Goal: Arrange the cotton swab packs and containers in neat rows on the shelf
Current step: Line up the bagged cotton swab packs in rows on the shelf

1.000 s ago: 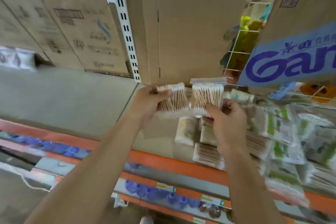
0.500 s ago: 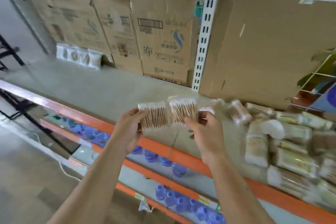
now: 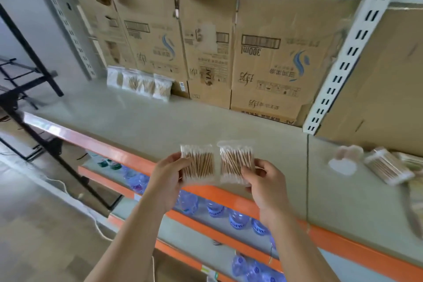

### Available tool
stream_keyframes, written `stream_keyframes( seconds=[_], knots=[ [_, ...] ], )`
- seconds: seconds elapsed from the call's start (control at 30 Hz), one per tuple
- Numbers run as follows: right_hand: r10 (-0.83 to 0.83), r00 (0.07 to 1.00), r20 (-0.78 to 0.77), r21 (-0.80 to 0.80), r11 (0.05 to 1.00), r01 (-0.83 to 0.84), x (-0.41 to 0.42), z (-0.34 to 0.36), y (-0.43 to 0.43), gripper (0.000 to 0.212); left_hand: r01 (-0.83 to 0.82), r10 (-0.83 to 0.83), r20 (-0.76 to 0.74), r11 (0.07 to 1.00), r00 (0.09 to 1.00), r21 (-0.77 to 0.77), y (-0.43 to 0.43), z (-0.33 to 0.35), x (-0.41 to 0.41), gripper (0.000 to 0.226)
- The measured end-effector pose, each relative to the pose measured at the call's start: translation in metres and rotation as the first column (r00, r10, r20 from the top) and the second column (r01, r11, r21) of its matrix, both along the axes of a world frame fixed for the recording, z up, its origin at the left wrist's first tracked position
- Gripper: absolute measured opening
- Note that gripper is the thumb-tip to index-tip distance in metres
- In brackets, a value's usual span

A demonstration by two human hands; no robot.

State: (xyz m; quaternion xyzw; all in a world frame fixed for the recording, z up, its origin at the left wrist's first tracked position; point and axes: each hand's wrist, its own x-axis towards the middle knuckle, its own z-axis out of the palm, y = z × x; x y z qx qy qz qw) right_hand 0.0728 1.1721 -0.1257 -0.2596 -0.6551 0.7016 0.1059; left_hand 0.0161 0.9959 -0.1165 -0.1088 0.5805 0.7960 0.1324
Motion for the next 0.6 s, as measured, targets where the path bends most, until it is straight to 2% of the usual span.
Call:
stream_keyframes(
  seconds=[0.33,0.6],
  knots=[
    [0.031,0.999,0.008,-0.031,0.999,-0.031,-0.112,-0.013,-0.051,0.011,-0.017,0.011,-0.05,0.992,0.999,-0.127,-0.049,-0.014,-0.106,0.013],
    [0.042,0.997,0.059,0.121,0.992,-0.049,-0.207,-0.023,-0.073,0.011,-0.035,-0.027,-0.139,0.904,0.99,-0.426,-0.07,-0.02,-0.208,0.014]
  ],
)
